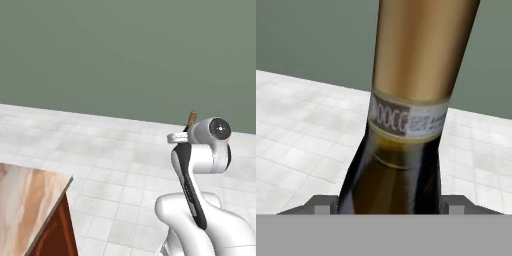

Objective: There is a wine glass and glass cup on the dining counter. Place the wine bottle next to the wine glass and the juice bottle next to the glass cup.

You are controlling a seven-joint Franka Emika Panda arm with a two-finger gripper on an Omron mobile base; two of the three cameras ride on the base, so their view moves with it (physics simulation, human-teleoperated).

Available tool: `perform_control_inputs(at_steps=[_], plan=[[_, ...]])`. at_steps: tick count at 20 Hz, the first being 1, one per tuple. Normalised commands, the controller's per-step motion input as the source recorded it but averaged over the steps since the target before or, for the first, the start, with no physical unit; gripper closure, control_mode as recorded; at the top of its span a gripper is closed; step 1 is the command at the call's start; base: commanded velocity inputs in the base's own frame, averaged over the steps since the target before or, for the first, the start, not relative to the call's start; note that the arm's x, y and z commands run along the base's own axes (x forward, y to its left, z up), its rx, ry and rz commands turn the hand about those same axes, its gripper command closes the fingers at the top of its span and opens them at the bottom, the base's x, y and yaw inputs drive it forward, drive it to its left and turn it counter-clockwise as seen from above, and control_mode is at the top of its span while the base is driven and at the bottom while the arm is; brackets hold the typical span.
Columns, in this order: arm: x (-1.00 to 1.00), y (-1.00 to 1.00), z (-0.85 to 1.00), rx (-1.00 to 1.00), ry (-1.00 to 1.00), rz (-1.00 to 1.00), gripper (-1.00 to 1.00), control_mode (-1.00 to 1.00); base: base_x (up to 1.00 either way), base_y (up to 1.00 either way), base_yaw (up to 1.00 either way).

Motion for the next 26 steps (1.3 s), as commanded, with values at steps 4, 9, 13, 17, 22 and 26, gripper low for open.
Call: perform_control_inputs(at_steps=[4,9,13,17,22,26], plan=[[0.00,0.00,0.00,0.00,0.00,0.00,1.00,1.00,0.94,-0.20,0.06],[0.00,0.00,0.00,0.00,0.00,0.00,1.00,1.00,0.94,-0.19,0.05],[0.00,0.00,0.00,0.00,0.00,0.00,1.00,1.00,0.93,-0.08,0.17],[0.00,0.00,0.00,0.00,0.00,0.00,1.00,1.00,0.81,0.00,0.40],[0.00,0.00,0.00,0.00,0.00,0.00,1.00,1.00,0.58,0.00,0.62],[0.00,0.00,0.00,0.00,0.00,0.00,1.00,1.00,0.49,0.00,0.71]])
